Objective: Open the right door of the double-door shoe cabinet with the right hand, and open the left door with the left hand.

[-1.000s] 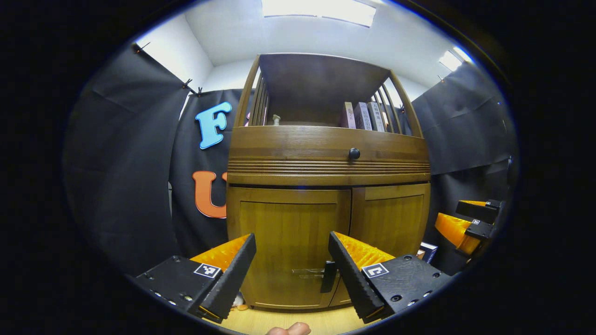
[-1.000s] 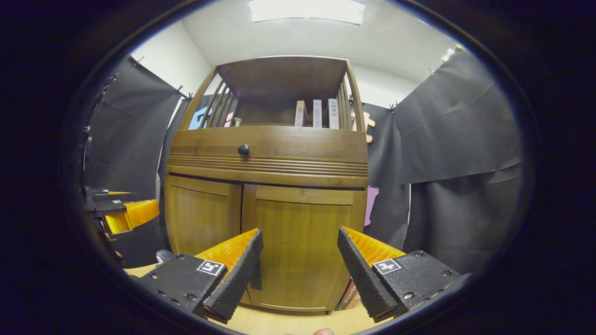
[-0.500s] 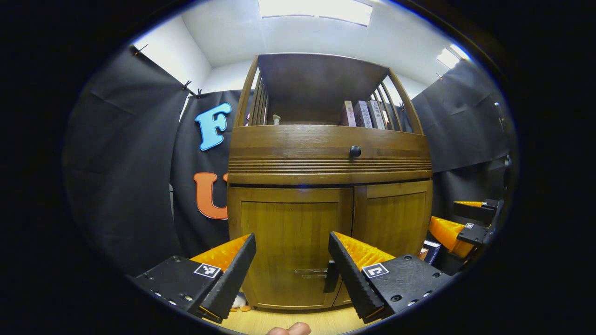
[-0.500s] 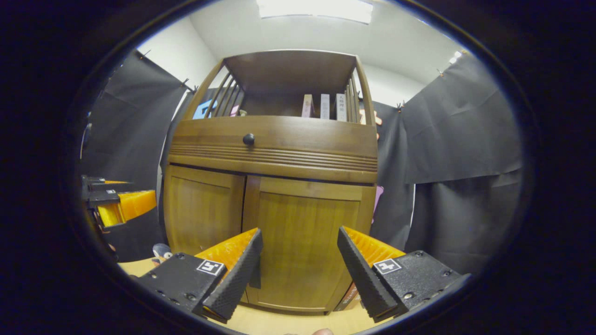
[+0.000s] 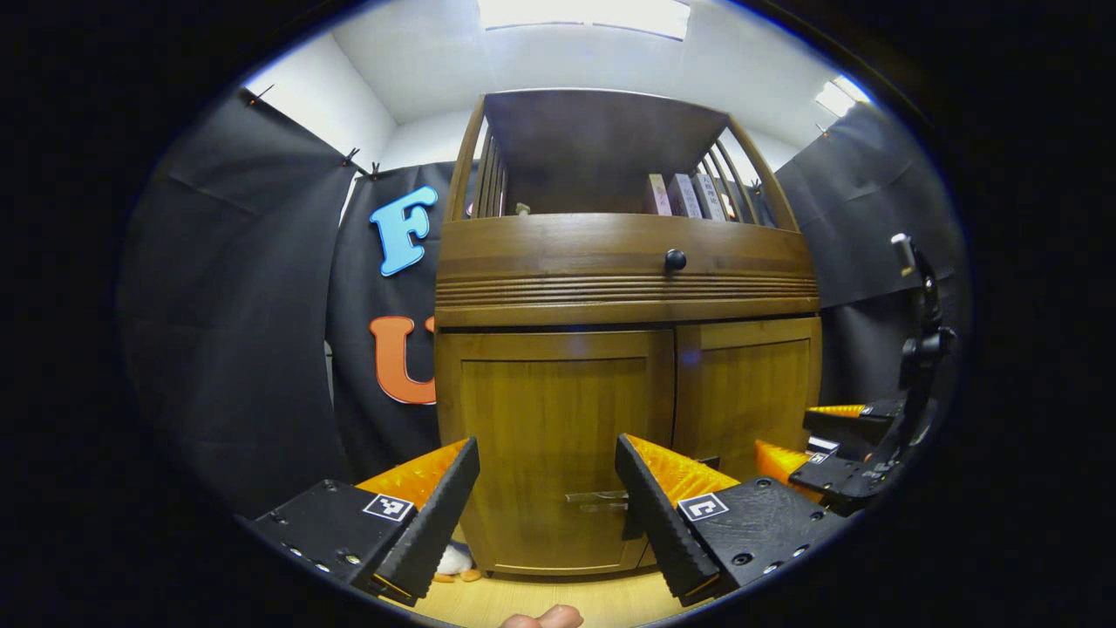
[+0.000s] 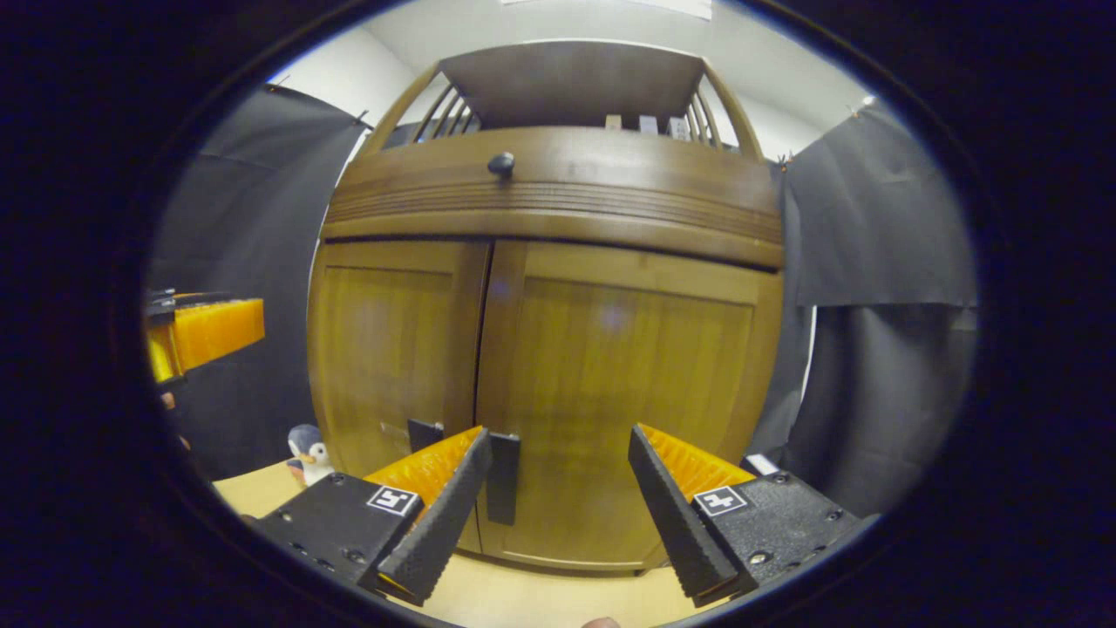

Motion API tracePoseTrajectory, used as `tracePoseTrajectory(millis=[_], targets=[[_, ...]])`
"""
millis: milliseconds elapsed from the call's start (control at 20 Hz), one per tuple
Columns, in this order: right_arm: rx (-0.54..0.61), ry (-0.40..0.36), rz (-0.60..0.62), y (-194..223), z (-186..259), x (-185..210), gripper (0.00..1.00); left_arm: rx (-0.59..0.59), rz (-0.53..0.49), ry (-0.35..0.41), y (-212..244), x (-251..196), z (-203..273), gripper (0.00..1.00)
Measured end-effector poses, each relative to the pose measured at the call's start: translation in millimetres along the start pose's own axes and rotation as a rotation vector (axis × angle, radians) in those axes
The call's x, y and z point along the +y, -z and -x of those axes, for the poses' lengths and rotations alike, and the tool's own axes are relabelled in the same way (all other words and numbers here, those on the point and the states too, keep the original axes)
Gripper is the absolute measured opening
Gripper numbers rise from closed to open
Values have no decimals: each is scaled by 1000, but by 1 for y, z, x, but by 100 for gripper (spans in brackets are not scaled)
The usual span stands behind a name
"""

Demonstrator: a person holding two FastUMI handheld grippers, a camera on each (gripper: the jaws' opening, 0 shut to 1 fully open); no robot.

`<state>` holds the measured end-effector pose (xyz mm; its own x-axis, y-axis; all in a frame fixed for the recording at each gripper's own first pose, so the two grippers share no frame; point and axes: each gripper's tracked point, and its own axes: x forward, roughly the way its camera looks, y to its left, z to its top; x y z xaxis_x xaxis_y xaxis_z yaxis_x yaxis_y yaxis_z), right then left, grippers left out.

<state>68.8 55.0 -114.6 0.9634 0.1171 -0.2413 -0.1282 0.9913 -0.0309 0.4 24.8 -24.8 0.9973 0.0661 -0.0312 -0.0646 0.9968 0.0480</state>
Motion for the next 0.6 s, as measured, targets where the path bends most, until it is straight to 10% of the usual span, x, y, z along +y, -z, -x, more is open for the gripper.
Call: tracePoseTrajectory(millis=[600], targets=[[127, -43, -101, 51, -66, 32, 72, 50, 69, -121, 20, 38, 16, 94]])
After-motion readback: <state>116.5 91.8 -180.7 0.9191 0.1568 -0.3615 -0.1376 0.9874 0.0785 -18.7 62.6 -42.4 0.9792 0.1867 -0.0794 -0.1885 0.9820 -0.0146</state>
